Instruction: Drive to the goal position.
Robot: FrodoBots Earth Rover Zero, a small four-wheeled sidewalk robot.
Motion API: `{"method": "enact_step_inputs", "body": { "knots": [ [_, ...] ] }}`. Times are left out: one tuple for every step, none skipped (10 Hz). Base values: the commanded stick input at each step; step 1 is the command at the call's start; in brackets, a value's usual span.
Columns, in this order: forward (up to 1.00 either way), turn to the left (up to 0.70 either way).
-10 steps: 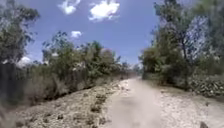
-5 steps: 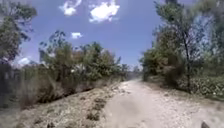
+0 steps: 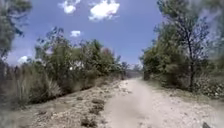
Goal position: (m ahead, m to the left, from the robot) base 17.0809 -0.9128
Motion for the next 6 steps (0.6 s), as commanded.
{"method": "enact_step_inputs", "body": {
  "knots": [
    [0.45,-0.11],
    [0.45,-0.15],
    [0.45,-0.2],
    [0.45,-0.24],
    [0.45,-0.27],
    [0.45,-0.27]
  ]
}}
